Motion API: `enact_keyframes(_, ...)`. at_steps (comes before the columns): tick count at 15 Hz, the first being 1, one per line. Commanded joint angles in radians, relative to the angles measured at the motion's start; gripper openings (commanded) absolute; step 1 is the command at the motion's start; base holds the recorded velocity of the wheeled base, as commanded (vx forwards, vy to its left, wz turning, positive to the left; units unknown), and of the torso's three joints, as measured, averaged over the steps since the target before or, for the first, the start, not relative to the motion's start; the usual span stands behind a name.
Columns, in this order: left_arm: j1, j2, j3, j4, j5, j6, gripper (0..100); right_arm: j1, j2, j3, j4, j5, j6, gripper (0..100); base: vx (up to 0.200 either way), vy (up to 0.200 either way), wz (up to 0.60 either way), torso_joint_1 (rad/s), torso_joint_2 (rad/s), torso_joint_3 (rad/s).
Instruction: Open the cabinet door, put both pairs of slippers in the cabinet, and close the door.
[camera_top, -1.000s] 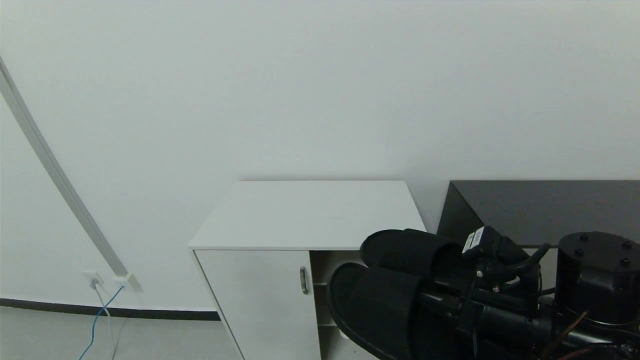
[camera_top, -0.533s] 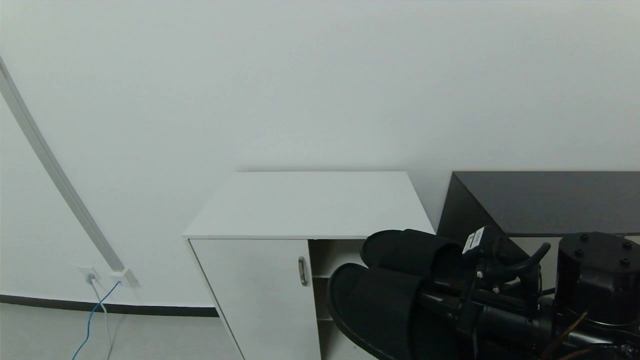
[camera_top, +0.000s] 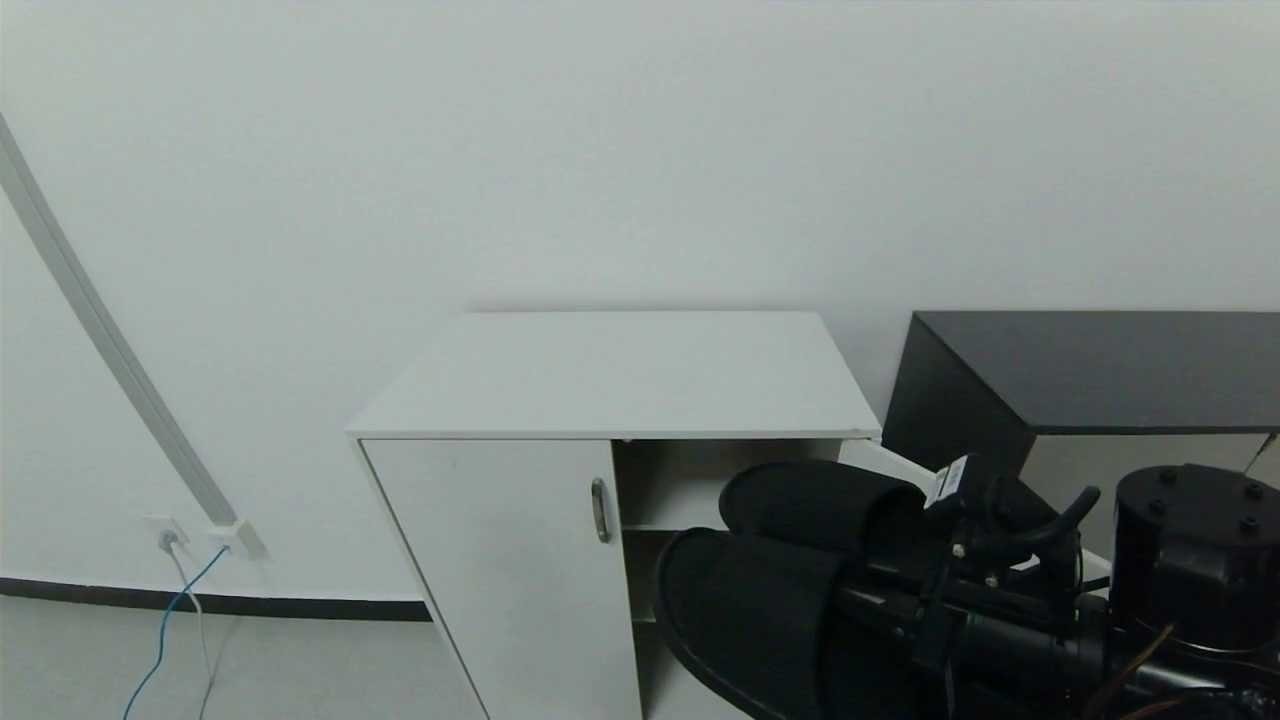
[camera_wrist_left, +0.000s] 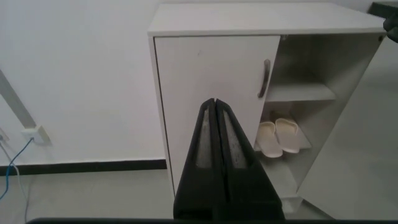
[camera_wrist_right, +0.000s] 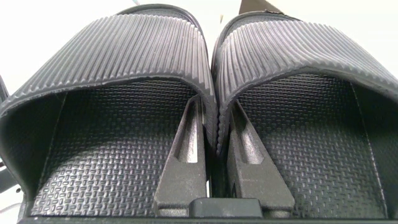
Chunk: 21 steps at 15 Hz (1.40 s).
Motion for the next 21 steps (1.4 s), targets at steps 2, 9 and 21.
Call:
enact_keyframes(2, 0.000, 0.001, 0.000, -0.001, 0.000, 0.000, 0, 0.001, 0.002, 0.000, -0.001, 0.000, 0.000, 0, 0.000, 0.000, 0.00, -0.224, 0.55, 0.330)
enact_keyframes(9, 0.000, 0.001, 0.000, -0.001, 0.000, 0.001, 0, 0.005, 0.003, 0.005, -0.001, 0.002, 0.000, 0, 0.000, 0.000, 0.00, -0.200, 0.53, 0.321)
enact_keyframes(21, 0.000, 0.001, 0.000, -0.001, 0.000, 0.001, 0, 0.022, 0.005, 0.012, -0.002, 0.000, 0.000, 0, 0.000, 0.000, 0.00, -0.137, 0.47, 0.340)
